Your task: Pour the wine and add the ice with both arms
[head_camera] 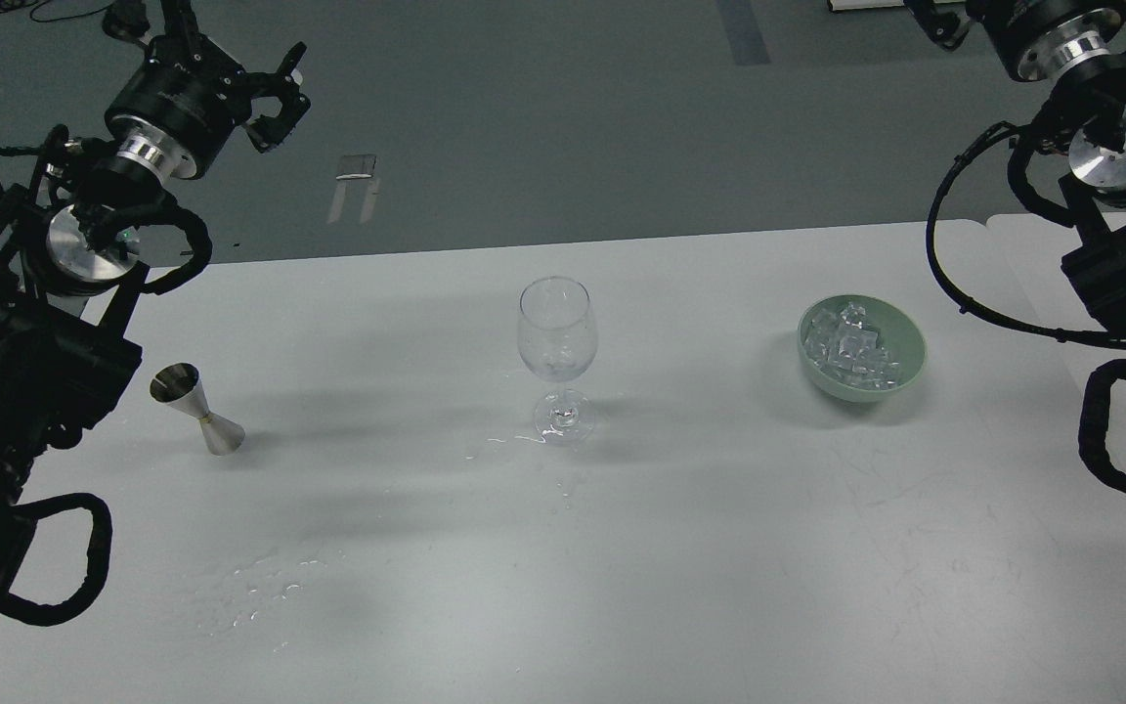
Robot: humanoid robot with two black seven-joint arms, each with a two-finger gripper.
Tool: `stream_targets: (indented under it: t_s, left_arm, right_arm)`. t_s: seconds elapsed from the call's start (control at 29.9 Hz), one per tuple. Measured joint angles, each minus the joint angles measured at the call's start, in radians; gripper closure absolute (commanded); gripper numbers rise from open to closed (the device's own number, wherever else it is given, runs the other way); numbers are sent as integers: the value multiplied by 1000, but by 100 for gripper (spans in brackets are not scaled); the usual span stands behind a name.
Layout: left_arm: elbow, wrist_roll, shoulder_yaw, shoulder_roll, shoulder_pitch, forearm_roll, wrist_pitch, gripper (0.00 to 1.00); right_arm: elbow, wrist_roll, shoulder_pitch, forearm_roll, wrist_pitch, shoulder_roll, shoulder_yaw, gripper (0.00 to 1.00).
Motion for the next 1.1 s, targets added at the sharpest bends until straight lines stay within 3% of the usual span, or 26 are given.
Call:
stream_targets:
  t_s: [0.27,0.47,0.6,0.8,1.0,1.1]
  left_arm:
    - [-15,-13,-7,-20,10,-17,-2,1]
    - [-7,-84,-1,-23,11,-19,10,1]
    - [-3,-89,3,-23,11,-15,50,1]
    - [-9,-60,4,-23,11,-13,92,1]
    - [-38,42,8,-17,19,-14,81,1]
    - [-80,57,-2,-10,40,-18,80,1]
  right_arm:
    - [0,-9,-3,1,0,-3,1,0]
    - [1,-10,-3,1,-1,-3,2,0]
    - [15,-11,-3,1,-7,-3,2,0]
    - [23,-11,-3,1,-10,-3,2,0]
    - [23,-10,-6,1,-10,1,1,0]
    - [23,-9,-6,1,-10,3,1,0]
